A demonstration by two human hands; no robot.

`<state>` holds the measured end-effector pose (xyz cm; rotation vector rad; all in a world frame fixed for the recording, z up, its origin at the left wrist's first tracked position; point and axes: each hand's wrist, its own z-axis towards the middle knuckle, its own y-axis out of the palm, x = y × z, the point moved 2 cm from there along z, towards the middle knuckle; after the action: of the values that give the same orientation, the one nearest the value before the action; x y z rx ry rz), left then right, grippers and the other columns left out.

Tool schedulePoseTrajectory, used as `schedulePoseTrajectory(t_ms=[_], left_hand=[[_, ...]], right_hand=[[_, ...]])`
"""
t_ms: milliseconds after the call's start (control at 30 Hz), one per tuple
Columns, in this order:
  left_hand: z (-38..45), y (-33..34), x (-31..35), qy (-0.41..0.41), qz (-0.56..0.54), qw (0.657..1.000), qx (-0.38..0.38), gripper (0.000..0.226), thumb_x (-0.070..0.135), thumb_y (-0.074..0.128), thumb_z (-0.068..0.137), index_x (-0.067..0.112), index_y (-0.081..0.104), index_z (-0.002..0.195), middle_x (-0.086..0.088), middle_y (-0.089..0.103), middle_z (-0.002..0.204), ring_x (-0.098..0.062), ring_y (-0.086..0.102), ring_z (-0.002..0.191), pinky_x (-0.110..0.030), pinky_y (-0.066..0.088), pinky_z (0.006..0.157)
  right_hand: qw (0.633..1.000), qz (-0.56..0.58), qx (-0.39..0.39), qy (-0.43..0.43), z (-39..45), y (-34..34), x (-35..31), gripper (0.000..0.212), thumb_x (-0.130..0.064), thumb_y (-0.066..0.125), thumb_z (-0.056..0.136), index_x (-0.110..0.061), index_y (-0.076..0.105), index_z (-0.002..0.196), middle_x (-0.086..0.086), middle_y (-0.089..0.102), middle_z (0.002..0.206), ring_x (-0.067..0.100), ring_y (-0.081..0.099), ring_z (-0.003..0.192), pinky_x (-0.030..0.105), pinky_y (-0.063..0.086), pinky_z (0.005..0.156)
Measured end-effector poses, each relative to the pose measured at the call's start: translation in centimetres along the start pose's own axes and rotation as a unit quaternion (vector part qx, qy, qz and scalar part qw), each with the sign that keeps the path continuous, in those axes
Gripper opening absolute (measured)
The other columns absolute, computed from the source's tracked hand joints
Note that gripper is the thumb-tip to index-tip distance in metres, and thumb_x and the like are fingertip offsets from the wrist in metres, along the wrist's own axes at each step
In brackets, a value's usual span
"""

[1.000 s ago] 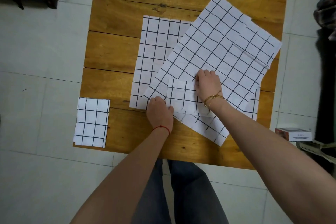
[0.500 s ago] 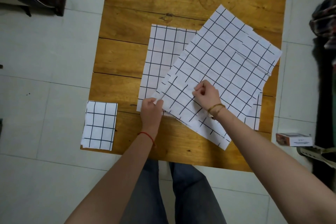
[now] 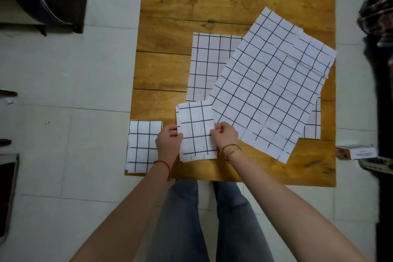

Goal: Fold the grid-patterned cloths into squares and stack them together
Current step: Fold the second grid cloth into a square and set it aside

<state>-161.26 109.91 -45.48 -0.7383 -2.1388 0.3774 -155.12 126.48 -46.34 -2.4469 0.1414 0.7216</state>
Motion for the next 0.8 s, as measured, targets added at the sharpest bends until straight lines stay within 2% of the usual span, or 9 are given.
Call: schedulePoseTrajectory(t_ms=[133,200,300,433,600,800], left_hand=[[-0.3,-1.9,-2.1,0.048,0.064,0.997,0.004,0.024,0.005,0.064,0.085,0.008,0.064,0.109,-0.005,0.068,0.097,-0.015,0.06,0.087,-0.026,0.052,0.079],[-0.4,-2.6,-3.0,0.06,0.08,0.995,0.003,0.023,0.004,0.064,0.084,0.008,0.065,0.106,-0.003,0.067,0.09,-0.017,0.062,0.085,-0.03,0.055,0.08],[-0.6,-3.2,-4.2,0.074,0.102,0.992,0.007,0.021,0.002,0.064,0.083,0.006,0.067,0.103,-0.003,0.066,0.084,-0.021,0.064,0.084,-0.029,0.056,0.078],[-0.6,-4.0,-5.3,0.079,0.119,0.99,0.013,0.022,0.003,0.064,0.084,0.006,0.066,0.105,-0.003,0.066,0.086,-0.021,0.064,0.083,-0.025,0.052,0.074],[-0.4,-4.6,-5.9,0.096,0.135,0.986,0.015,0.026,0.005,0.064,0.086,0.006,0.065,0.112,-0.007,0.069,0.095,-0.02,0.064,0.083,-0.025,0.052,0.075],[-0.8,-4.8,-5.6,0.104,0.135,0.985,0.031,0.025,0.007,0.063,0.087,0.009,0.064,0.111,-0.004,0.068,0.098,-0.017,0.064,0.084,-0.024,0.052,0.073]], right_hand=[[0.992,-0.104,-0.046,-0.047,-1.7,2.7,1.2,0.017,-0.013,0.056,0.082,-0.02,0.046,0.07,-0.004,0.051,0.065,0.015,0.05,0.065,0.025,0.042,0.063],[0.987,-0.145,-0.051,-0.053,-2.5,3.7,1.7,0.012,-0.016,0.056,0.083,-0.018,0.05,0.073,0.001,0.056,0.071,0.02,0.056,0.071,0.03,0.048,0.065],[0.981,-0.176,-0.052,-0.065,-3.2,4.6,2.0,0.003,-0.019,0.055,0.086,-0.017,0.055,0.084,0.002,0.06,0.078,0.019,0.057,0.074,0.028,0.049,0.066],[0.97,-0.215,-0.072,-0.083,-3.6,5.6,2.0,0.007,-0.022,0.053,0.089,-0.016,0.055,0.092,0.003,0.063,0.084,0.019,0.06,0.076,0.031,0.052,0.068],[0.961,-0.25,-0.077,-0.091,-3.6,6.2,2.0,0.012,-0.024,0.051,0.09,-0.016,0.055,0.097,0.004,0.063,0.087,0.019,0.06,0.077,0.029,0.049,0.063],[0.96,-0.258,-0.057,-0.093,-3.2,5.4,2.7,0.01,-0.026,0.051,0.089,-0.018,0.054,0.087,0.002,0.064,0.08,0.019,0.059,0.073,0.029,0.048,0.061]])
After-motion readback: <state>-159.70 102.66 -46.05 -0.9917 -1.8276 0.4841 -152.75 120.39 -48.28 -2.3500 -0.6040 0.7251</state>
